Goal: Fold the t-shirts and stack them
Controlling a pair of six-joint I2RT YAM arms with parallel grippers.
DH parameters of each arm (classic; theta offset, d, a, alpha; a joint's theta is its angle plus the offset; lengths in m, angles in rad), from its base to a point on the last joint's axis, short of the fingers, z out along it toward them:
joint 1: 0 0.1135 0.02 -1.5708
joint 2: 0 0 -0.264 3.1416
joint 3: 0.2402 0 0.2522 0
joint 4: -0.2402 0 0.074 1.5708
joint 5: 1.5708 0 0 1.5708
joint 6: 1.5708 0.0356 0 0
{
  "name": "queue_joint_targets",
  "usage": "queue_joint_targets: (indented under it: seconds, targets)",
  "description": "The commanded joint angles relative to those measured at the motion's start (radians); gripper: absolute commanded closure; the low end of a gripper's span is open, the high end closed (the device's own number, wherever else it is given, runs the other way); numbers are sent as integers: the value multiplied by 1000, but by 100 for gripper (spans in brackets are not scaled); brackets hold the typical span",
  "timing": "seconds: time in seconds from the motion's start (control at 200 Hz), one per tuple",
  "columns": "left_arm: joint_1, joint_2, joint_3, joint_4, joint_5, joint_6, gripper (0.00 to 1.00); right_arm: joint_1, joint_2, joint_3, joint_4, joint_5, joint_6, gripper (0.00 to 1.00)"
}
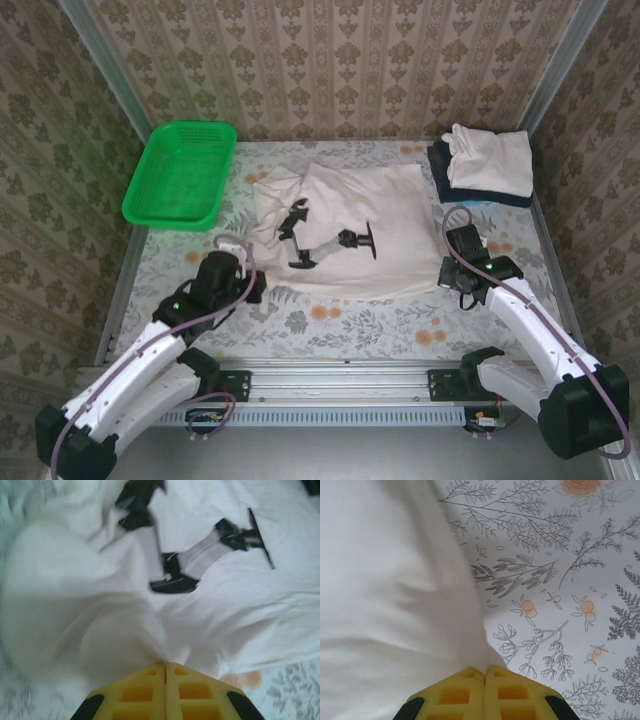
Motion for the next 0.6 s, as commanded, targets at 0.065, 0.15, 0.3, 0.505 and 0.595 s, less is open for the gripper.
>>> queue_joint_targets:
  seconds: [0.065, 0.15, 0.3, 0.505, 0.595]
  targets:
    - [-10, -137, -41, 6, -62, -108, 38, -7, -37, 101, -36, 27, 23, 74]
    - [-6, -86, -9, 49, -91, -51, 32, 7, -23, 149, 1, -51, 12, 61]
    - [33, 226, 171, 133, -119, 72, 27, 140, 49, 201, 134, -87, 14, 52]
    - [172, 873, 622, 190, -34, 190, 46, 213, 387, 235, 388, -179, 52, 49]
    - [235, 1129, 874, 129, -9, 222, 46, 216, 522, 253, 413, -170, 62, 49]
